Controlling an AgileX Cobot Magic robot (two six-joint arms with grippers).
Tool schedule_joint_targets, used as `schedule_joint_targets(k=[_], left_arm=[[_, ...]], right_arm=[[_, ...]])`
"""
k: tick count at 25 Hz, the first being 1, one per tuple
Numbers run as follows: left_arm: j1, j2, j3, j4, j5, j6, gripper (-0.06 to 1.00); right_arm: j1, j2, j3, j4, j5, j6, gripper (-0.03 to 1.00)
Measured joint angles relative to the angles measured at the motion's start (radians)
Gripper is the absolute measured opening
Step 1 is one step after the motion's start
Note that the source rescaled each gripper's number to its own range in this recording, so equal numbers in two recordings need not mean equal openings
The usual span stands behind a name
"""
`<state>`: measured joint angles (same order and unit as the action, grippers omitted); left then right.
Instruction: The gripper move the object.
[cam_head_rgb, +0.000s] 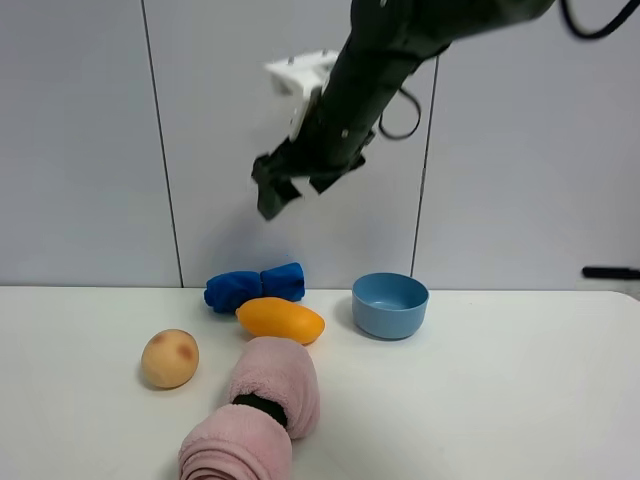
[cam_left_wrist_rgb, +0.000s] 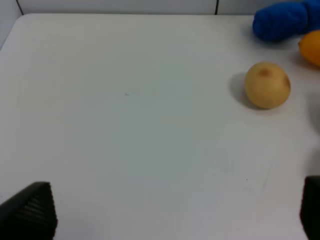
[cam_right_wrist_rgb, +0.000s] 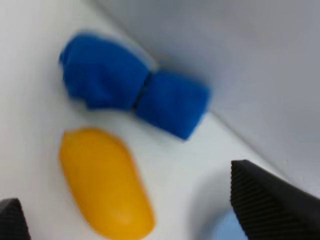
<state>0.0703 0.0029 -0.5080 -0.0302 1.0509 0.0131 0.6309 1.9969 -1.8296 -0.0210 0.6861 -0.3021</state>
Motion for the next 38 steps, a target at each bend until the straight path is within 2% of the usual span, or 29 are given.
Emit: schedule_joint_targets(k=[4, 7, 13, 23, 27, 31, 34, 38], left_arm=[[0.0, 0.0, 0.0, 0.0, 0.0, 0.0, 1.0], [0.0, 0.0, 0.0, 0.0, 0.0, 0.0, 1.0], [0.0, 0.0, 0.0, 0.0, 0.0, 0.0, 1.0], [0.0, 0.0, 0.0, 0.0, 0.0, 0.0, 1.0], [0.0, 0.0, 0.0, 0.0, 0.0, 0.0, 1.0], [0.0, 0.0, 0.0, -0.002, 0.0, 0.0, 1.0], [0.0, 0.0, 0.0, -0.001, 0.0, 0.0, 1.0], [0.0, 0.0, 0.0, -0.001, 0.0, 0.0, 1.0]], right_arm=[[-0.015, -0.109, -0.001, -0.141, 0.0, 0.099, 0.42], [-0.062, -0.162, -0.001, -0.168, 0.032, 0.124, 0.42], [-0.214, -0.237, -0.001, -0.176, 0.09, 0.135, 0.42], [-0.485, -0.37, 0.0, -0.146, 0.289, 0.137, 0.41], [-0.565, -0.477, 0.0, -0.146, 0.356, 0.141, 0.41], [-0.609, -0.61, 0.005, -0.146, 0.46, 0.142, 0.41], [-0.611, -0.73, 0.079, -0.142, 0.497, 0.147, 0.41], [-0.611, -0.945, 0.317, -0.119, 0.493, 0.159, 0.41]])
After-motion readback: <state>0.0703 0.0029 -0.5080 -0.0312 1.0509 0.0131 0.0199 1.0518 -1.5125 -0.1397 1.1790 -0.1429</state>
